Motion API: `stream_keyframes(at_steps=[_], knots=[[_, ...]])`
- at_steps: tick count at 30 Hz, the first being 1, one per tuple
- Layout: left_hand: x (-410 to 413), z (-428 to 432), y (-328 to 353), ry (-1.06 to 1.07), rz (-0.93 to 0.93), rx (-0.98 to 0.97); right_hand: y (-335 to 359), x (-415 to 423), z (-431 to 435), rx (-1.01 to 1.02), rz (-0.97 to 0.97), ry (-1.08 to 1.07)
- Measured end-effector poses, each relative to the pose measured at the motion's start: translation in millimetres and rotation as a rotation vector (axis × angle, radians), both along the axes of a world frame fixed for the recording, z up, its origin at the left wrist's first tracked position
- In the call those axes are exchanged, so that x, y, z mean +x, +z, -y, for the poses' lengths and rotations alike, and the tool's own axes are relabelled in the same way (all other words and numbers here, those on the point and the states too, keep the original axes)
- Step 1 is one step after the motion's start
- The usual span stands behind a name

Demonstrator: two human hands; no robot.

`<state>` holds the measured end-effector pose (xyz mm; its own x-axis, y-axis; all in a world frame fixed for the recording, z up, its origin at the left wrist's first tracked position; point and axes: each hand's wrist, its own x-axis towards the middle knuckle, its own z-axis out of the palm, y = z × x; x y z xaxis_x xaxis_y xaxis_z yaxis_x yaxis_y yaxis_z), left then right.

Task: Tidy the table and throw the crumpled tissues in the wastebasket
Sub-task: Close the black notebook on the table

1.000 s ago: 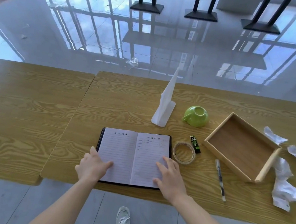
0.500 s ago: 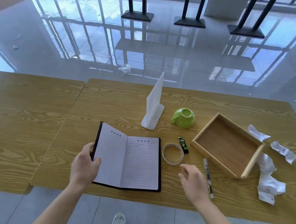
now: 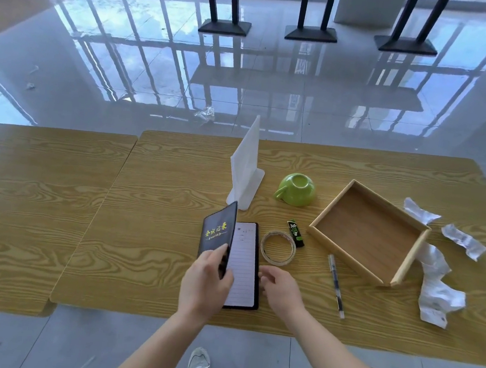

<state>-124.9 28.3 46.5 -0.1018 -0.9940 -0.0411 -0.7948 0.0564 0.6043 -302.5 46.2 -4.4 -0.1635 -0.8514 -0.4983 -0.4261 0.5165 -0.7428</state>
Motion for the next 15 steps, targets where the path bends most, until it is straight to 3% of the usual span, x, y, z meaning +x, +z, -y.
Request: stream_keyframes(at_steps=[7,15], knots=[[-34.5,-5.7,-25.0,-0.093,0.244,0.086,0.3,-4.6,6.6,0.099,0.402,-0.288],[-42.9,-14.5,-50.8,-0.173,0.436,0.046,-6.0,-8.9,8.8,0.076,0.339,-0.257]])
